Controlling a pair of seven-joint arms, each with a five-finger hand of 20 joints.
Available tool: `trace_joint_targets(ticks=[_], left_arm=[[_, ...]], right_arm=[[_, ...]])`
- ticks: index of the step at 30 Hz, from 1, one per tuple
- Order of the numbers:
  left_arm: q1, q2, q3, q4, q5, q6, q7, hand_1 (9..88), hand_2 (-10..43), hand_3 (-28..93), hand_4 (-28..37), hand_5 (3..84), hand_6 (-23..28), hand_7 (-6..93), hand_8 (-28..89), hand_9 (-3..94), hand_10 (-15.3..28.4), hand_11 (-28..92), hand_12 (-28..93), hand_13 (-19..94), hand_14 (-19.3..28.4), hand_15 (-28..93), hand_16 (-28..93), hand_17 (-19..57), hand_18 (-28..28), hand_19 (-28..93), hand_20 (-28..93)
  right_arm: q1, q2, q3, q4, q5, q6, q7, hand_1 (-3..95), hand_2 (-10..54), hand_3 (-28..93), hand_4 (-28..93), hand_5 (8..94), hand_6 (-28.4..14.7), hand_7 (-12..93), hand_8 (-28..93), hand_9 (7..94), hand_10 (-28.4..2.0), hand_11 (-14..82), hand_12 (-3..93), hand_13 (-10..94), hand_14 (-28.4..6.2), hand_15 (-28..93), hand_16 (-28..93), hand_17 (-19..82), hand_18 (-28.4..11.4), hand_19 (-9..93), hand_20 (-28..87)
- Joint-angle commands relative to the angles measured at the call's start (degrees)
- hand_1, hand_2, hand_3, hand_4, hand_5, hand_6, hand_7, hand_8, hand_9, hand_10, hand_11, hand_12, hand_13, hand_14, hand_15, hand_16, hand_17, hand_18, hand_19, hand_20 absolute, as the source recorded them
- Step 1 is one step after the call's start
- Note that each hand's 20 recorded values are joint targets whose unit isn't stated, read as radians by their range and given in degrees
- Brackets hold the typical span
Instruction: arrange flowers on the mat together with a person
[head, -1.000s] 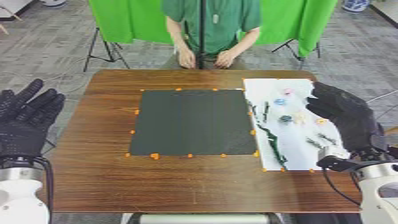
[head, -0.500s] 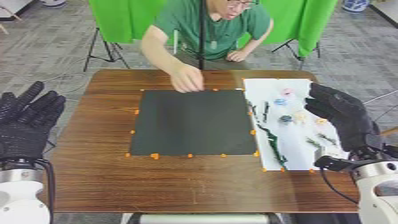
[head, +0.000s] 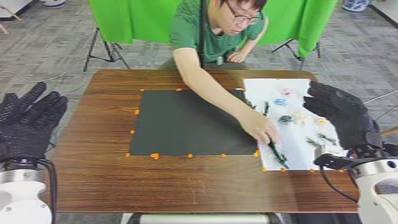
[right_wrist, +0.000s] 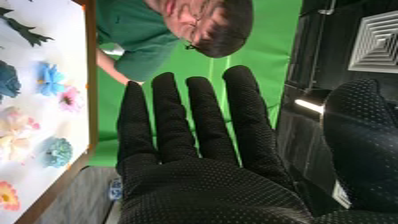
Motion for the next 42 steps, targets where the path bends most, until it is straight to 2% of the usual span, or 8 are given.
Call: trace_joint_targets(ticks=[1,7,10,12,17,24,33,42], left_arm=[[0.68,-0.66,0.61,0.55,0.23,-1.18,-0.36,24.8,16.1,74,-28.3,52.5,8.5,15.8,-9,51.5,17.1,24,14,36,18.2,45,-5,-6.2,16.7,38,16],[0.51,-0.6,0.48,0.59,0.31,-1.36,-0.25,24.9,16.1,74,-28.3,52.4,8.5,15.6,-9,51.5,17.2,23,14,37,18.5,47,-4,-5.1,18.3,45,21],[0.58,-0.73,0.5,0.57,0.36,-1.49,-0.4,24.9,16.2,74,-28.3,52.4,8.5,15.3,-9,51.5,17.2,23,14,37,18.7,49,-4,-4.6,18.9,47,25],[0.64,-0.72,0.78,0.49,0.24,-0.87,-0.41,24.9,16.2,74,-28.3,52.0,8.6,15.2,-9,51.3,17.2,23,14,37,18.7,49,-4,-4.0,18.9,49,27],[0.61,-0.94,0.96,0.78,0.52,-1.61,-1.04,25.0,16.1,74,-28.3,49.8,8.3,14.4,-9,50.2,17.1,23,14,37,18.9,50,-4,-1.9,19.4,53,36],[0.88,-1.22,1.03,1.19,0.57,-1.49,-2.19,25.0,16.0,74,-28.3,50.4,8.3,14.2,-9,50.1,17.0,23,14,37,18.2,45,-5,-3.5,18.6,42,31],[1.45,-2.24,1.0,1.69,0.77,-2.28,-3.5,24.9,15.9,74,-28.3,50.8,8.4,14.3,-9,50.0,16.8,23,13,37,17.5,43,-5,-4.3,17.8,40,25],[1.97,-2.91,1.27,1.9,0.84,-1.85,-3.64,24.6,15.7,74,-28.3,50.5,8.4,13.6,-9,48.7,16.4,21,13,35,16.7,38,-6,-4.4,16.6,39,20]], right_arm=[[0.05,0.37,0.13,0.33,-0.13,-0.48,-0.36,16.3,10.2,75,-22,44.5,-2.9,12,-8,39.9,-14.0,4.3,16.4,33,-14.6,8,27,10,-17.4,34,14],[-0.02,-0.05,0.12,0.38,-0.01,-0.65,-0.42,16.3,10.2,75,-22,43.6,-3.0,11,-8,39.9,-14.3,4.3,16.6,37,-14.3,14,29,10,-18.1,40,18],[-0.1,-0.28,0.21,0.34,-0.04,-1.12,-0.35,16.4,10.2,75,-22,43.1,-3.3,11,-8,40.0,-14.5,4.3,16.7,38,-14.0,20,29,11,-18.3,44,20],[-0.01,-0.44,0.01,0.45,0.16,-1.29,-0.32,16.5,10.3,75,-22,42.9,-3.4,11,-8,40.3,-14.5,4.5,16.9,40,-13.2,28,29,11,-18.4,46,21],[0.33,-0.76,-0.34,0.81,0.44,-1.84,0.2,16.4,10.3,75,-21,42.7,-3.5,11,-8,42.8,-14.5,5.1,17.5,41,-13.1,38,26,11,-18.9,49,24],[0.66,-1.58,-0.96,1.79,0.25,-2.5,1.12,16.2,10.5,75,-22,46.7,-3.1,13,-8,44.4,-14.7,5.3,17.2,38,-14.2,19,24,12,-17.5,38,16],[1.47,-2.8,-1.89,3.16,0.25,-3.43,3.49,16.0,10.6,75,-22,47.1,-3.2,13,-9,44.4,-14.8,5.3,17.2,37,-14.2,16,26,12,-17.4,36,15],[0.52,-2.62,-1.28,2.95,-2.44,-2.68,4.37,15.7,10.4,75,-22,47.1,-3.2,13,-9,42.2,-14.8,4.7,16.6,29,-11.7,6,23,10,-15.7,32,14]])
